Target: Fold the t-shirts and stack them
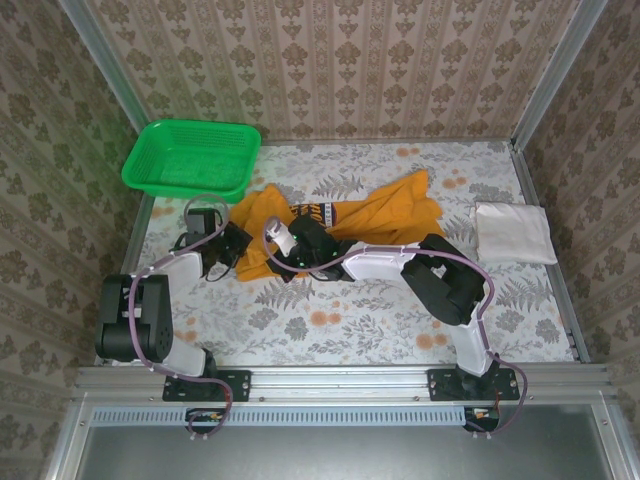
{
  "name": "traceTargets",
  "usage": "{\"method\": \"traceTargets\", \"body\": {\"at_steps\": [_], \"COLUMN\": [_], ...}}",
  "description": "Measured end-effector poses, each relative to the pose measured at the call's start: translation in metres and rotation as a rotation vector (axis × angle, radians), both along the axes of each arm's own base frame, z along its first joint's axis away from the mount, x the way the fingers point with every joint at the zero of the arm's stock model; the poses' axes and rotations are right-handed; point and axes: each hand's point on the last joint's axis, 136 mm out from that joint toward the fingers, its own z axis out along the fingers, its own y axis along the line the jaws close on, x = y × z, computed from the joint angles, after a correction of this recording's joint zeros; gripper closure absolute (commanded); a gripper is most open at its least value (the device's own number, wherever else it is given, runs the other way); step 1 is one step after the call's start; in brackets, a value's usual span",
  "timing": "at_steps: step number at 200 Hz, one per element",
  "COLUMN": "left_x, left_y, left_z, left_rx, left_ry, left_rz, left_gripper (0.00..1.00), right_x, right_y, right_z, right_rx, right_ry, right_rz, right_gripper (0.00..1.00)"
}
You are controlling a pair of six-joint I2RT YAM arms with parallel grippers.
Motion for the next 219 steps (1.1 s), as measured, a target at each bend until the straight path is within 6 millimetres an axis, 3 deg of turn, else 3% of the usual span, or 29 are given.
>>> {"method": "traceTargets", "body": {"at_steps": [10,19,36,71,99,106,116,133,150,165,183,197,219], "left_x": [-0.002,-0.004,-0.006,-0.006,-0.001,0.001,0.002,0.002,0.0,-0.003,-0.008,-0.01,-0.01], "left_y": [0.002,0.003,0.004,0.004,0.003,0.003,0.003,0.006,0.012,0.02,0.028,0.033,0.036], "left_z": [-0.001,-0.002,0.0,0.006,0.013,0.016,0.018,0.018,0.016,0.017,0.02,0.022,0.024], "left_rx": [0.007,0.017,0.02,0.016,0.013,0.014,0.016,0.028,0.036,0.043,0.052,0.058,0.064], "left_ry": [0.008,0.013,0.017,0.004,-0.01,-0.015,-0.016,-0.015,-0.006,-0.008,-0.01,-0.011,-0.018], "left_rz": [0.002,-0.003,0.0,0.003,0.005,0.004,0.002,0.001,0.011,0.027,0.041,0.047,0.051], "left_gripper": [0.78,0.73,0.77,0.99,1.0,1.0,1.0,1.0,1.0,1.0,1.0,1.0,1.0], "right_x": [0.0,0.001,0.002,0.002,0.002,0.002,0.003,0.007,0.01,0.022,0.053,0.087,0.14], "right_y": [0.0,0.0,0.0,0.0,0.0,0.0,0.0,-0.003,-0.013,-0.035,-0.077,-0.125,-0.227], "right_z": [0.0,0.001,0.001,0.002,0.003,0.003,0.004,0.005,0.004,0.005,0.013,0.02,0.027], "right_rx": [0.004,0.008,0.011,0.017,0.019,0.02,0.024,0.038,0.047,0.045,0.047,0.047,0.059], "right_ry": [0.003,0.003,0.003,0.005,0.008,0.008,0.008,0.015,0.027,0.039,0.034,0.042,0.088], "right_rz": [-0.004,-0.005,-0.008,-0.007,-0.008,-0.008,-0.012,-0.035,-0.062,-0.134,-0.285,-0.457,-0.773], "right_gripper": [0.98,0.97,0.97,0.97,0.97,0.91,0.75,0.37,0.26,0.24,0.25,0.26,0.32]}}
